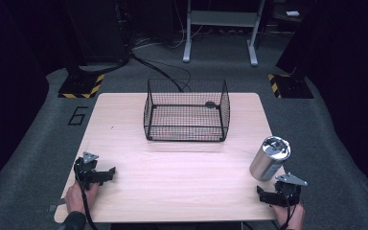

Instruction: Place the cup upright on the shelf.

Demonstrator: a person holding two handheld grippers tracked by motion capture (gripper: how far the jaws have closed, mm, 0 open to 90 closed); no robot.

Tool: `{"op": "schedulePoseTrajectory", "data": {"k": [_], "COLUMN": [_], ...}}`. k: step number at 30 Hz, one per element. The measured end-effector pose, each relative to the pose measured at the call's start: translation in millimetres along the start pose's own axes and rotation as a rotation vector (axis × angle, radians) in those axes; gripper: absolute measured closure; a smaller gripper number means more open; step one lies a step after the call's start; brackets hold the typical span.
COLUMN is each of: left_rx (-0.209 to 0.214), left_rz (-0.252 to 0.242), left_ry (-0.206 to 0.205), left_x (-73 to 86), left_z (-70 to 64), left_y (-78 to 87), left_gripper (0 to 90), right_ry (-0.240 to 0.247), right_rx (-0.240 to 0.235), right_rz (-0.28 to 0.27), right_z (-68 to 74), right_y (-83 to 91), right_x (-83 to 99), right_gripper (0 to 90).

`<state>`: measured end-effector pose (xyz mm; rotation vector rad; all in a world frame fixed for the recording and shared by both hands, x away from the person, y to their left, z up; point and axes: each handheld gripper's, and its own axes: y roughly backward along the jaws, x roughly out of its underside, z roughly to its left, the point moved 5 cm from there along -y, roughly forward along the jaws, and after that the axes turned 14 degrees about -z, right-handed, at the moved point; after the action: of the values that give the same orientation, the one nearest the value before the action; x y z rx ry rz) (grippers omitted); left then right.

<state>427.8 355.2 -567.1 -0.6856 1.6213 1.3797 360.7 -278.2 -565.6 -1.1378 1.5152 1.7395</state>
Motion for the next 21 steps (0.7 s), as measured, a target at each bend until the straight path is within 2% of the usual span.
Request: {"op": "schedulePoseTrajectory", "data": {"k": [3, 8, 9, 15, 21], "left_rx": [0.016, 0.019, 0.022, 0.022, 0.023], "left_rz": [0.008, 0.008, 0.016, 0.016, 0.018], "left_ry": [-0.007, -0.01, -0.021, -0.019, -0.02], "left_x": [-0.6, -1.5, -1.4, -1.4, -1.4], "left_z": [0.8, 1.6, 2.3, 2.2, 2.2], "left_y": [-0.7, -2.0, -1.4, -1.4, -1.3], "left_gripper": [0.0, 0.0, 0.0, 0.0, 0.0], "right_ry": [-0.001, -0.003, -0.013, 0.001, -0.025], "right_rx": [0.0, 0.006, 0.006, 0.016, 0.019], "right_rz": [0.0, 0.002, 0.008, 0.011, 0.008], "right_z": [0.1, 0.1, 1.0, -0.3, -1.9], "right_y": [0.0, -0.4, 0.5, -0.2, 0.5], "right_x": [0.0, 0.0, 0.2, -0.6, -2.4], "right_gripper": [0.0, 0.0, 0.0, 0.0, 0.5]}}
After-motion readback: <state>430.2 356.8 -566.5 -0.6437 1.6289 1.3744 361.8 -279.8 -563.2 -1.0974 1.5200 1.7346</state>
